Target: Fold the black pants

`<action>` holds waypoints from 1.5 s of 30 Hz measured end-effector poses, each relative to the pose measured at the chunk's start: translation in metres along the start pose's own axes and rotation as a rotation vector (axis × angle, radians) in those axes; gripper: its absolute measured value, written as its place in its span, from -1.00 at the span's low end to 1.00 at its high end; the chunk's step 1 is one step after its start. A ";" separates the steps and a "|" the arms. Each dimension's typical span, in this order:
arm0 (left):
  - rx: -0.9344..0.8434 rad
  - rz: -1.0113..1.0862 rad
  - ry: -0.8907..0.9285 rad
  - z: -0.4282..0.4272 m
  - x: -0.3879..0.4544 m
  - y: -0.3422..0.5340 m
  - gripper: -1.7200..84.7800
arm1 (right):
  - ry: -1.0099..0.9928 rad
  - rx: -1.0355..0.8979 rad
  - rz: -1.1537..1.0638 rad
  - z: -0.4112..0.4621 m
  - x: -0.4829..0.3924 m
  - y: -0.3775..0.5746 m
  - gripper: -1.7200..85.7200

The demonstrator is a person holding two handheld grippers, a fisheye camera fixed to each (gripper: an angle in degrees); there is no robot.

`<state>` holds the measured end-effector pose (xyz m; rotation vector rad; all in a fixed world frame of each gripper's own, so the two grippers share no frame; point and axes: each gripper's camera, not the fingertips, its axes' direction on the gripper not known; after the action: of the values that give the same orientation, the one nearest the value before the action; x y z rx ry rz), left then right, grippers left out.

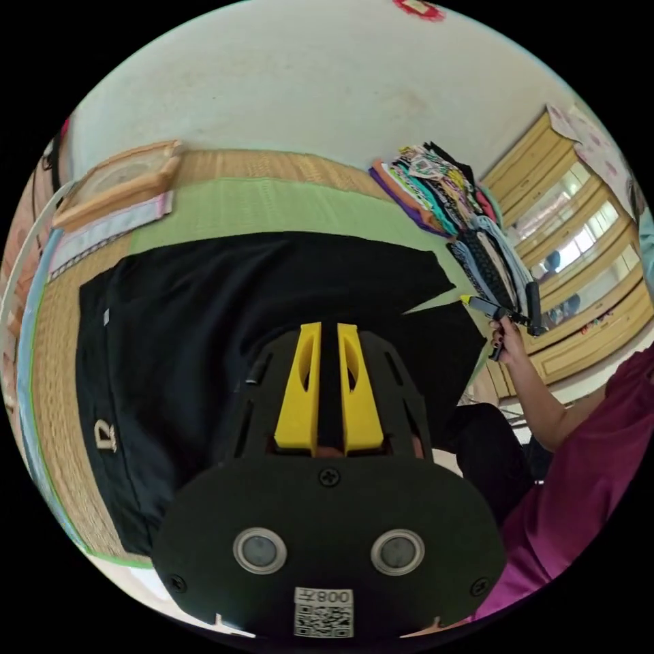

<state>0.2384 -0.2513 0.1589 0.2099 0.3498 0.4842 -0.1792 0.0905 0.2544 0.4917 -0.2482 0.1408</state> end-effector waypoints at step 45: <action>-0.185 0.597 -0.006 0.474 0.385 -0.314 -0.93 | -0.087 0.055 0.055 0.040 0.066 0.045 -0.94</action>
<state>0.8665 -0.3891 0.4007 0.1327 0.2298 1.0999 -0.1329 0.1153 0.3266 0.5462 -0.3434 0.1803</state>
